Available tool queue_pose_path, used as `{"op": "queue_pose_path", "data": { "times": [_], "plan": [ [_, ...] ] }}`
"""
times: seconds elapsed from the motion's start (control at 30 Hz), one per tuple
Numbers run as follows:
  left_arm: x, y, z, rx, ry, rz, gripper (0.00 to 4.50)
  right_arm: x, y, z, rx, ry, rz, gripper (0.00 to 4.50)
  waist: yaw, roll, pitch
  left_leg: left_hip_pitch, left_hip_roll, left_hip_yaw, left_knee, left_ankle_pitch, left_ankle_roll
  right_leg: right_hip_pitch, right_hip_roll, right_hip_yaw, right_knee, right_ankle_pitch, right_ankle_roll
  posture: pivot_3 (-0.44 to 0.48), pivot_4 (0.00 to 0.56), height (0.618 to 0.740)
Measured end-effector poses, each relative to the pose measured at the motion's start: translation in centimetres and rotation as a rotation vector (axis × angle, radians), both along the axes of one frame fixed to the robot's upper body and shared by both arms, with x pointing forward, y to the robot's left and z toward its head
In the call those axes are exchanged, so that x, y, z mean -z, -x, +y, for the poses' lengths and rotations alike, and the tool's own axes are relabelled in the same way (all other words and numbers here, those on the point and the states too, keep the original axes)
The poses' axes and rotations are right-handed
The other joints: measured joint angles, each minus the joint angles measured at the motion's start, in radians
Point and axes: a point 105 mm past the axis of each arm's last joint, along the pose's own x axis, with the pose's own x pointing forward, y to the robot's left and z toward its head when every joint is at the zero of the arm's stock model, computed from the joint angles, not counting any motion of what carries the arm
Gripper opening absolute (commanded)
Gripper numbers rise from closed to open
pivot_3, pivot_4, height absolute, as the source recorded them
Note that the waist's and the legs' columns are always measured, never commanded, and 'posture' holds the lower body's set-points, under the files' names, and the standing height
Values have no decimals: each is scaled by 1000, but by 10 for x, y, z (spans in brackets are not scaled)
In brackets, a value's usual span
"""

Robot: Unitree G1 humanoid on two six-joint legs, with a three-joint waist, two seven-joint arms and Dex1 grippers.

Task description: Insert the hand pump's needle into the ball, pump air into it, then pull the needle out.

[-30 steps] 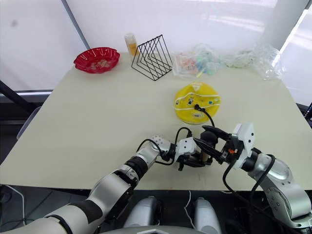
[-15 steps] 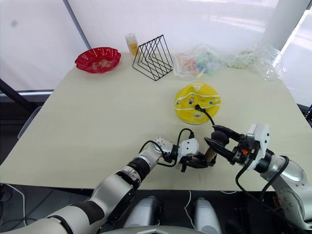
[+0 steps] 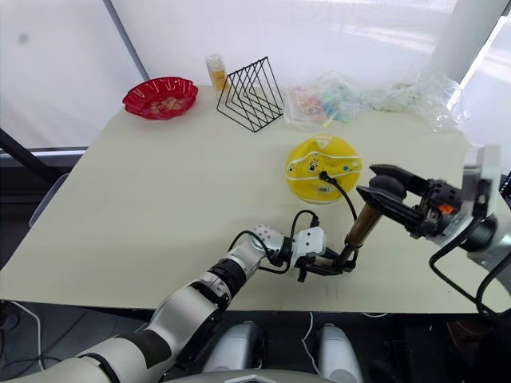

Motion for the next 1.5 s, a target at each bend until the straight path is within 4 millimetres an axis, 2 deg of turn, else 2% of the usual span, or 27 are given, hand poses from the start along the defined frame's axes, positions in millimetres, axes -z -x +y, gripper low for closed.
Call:
{"op": "queue_pose_path", "data": {
  "times": [0.23,0.6,0.8,0.93,1.03,1.13,1.5],
  "plan": [
    [5,3,2,-1,-5,21,1022,-24,2,2,-12,2,-36,2114,-1,0,0,0,1,0,0,0,0,0,0,0,0,0,0,0,150,737],
    [7,3,3,-17,-3,23,1022,-24,-1,1,5,-6,-12,2114,0,0,0,0,1,0,0,0,0,0,0,0,0,0,0,0,150,737],
    [8,2,2,-36,4,5,1022,-20,5,0,16,9,-25,2114,1,0,0,1,1,-1,0,0,0,1,-1,-1,0,0,0,0,150,737],
    [13,2,2,-56,-5,20,1022,-8,10,1,46,-8,-45,2114,0,-7,-5,4,1,-3,1,0,0,6,-1,-3,0,0,0,0,150,737],
    [17,2,5,-70,-20,27,1022,8,13,3,56,-3,-41,2114,-2,-17,-13,18,3,-3,-1,0,0,19,-1,-4,-2,-3,-5,0,150,737],
    [20,0,9,-84,-37,23,1022,27,12,7,54,-5,-15,2114,-5,-25,-19,21,4,-4,-2,0,0,21,-1,-4,-2,-2,-7,0,150,737],
    [22,3,6,-82,-37,16,1022,95,-3,14,95,30,138,2114,-2,-23,-26,20,3,-3,-2,0,0,20,-4,-6,-2,-1,-8,0,150,737]
  ]
}}
